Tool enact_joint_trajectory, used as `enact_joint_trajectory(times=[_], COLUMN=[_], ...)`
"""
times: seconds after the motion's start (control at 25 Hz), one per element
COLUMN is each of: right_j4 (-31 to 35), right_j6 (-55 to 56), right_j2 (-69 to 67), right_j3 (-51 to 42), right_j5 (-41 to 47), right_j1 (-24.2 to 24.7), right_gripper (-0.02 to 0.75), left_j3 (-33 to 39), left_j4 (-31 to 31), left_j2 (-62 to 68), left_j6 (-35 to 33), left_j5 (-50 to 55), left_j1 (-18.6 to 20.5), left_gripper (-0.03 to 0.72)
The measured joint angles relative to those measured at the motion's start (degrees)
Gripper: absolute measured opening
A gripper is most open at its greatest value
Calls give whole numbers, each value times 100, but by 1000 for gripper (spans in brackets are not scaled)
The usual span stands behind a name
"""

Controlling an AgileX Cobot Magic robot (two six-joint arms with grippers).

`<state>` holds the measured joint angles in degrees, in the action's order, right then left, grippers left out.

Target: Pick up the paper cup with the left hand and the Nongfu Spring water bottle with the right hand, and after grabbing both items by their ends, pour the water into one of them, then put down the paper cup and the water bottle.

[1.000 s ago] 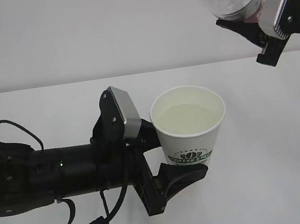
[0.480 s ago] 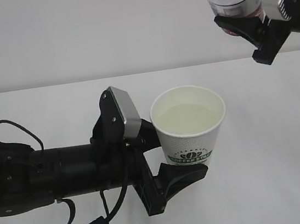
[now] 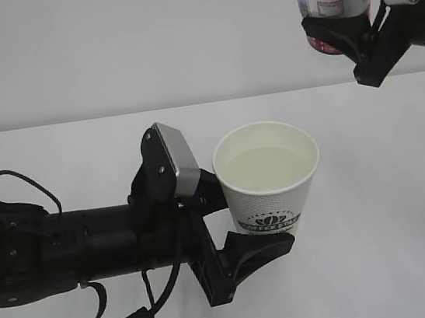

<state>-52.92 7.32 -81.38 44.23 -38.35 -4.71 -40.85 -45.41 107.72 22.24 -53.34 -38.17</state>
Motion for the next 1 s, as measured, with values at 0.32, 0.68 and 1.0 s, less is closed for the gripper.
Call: enact_joint_trajectory(times=[0.32, 0.68, 1.0], right_j4=[0, 0, 480], right_j6=[92, 291, 336], right_j2=[0, 0, -200], right_j3=[0, 0, -91], right_j5=[-293, -302, -302], right_j1=[0, 0, 0], right_gripper=[504, 503, 503], left_j3=[0, 0, 0], left_j4=[0, 0, 0], left_j2=[0, 0, 0], left_j6=[0, 0, 0], left_j5=[0, 0, 0], left_j1=[0, 0, 0], left_gripper=[589, 589, 589])
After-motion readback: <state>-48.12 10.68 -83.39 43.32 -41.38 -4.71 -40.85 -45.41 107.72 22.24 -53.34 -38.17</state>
